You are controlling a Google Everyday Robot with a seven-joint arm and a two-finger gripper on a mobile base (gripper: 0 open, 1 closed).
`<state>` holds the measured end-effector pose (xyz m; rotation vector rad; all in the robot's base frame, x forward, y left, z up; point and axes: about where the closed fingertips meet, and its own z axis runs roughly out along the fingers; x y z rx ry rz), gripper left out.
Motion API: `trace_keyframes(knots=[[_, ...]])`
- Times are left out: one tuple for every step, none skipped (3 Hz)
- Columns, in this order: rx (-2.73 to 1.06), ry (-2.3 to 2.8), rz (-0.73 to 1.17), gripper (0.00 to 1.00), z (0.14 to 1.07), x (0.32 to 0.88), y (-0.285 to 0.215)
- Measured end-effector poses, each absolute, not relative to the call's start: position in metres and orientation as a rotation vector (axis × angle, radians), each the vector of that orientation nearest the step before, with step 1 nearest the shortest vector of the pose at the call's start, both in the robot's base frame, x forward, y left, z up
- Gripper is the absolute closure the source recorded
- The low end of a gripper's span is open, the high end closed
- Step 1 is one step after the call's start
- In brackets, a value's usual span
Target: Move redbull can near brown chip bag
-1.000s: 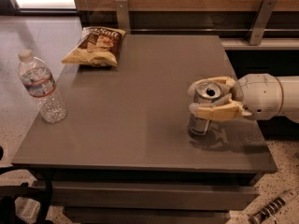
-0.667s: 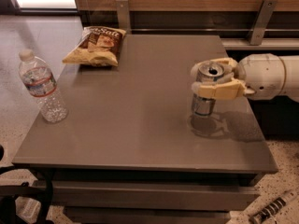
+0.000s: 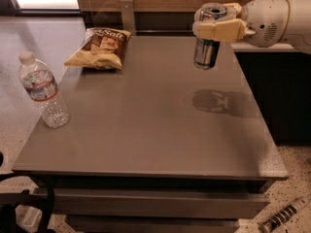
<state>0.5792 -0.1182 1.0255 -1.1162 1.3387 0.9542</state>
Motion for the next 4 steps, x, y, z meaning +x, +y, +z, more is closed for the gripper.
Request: trace_keyframes(knots=[[-1.057,1.33,0.877,1.0,1.055,0.615,-0.1],[-1.008,1.349,0.795,1.0,1.06,0.652,-0.069],[-0.971,1.387,0.736,1.0,1.052,0.686,-0.048],[-0.911,1.451,0.71,1.0,1.009,0.742,-0.017]])
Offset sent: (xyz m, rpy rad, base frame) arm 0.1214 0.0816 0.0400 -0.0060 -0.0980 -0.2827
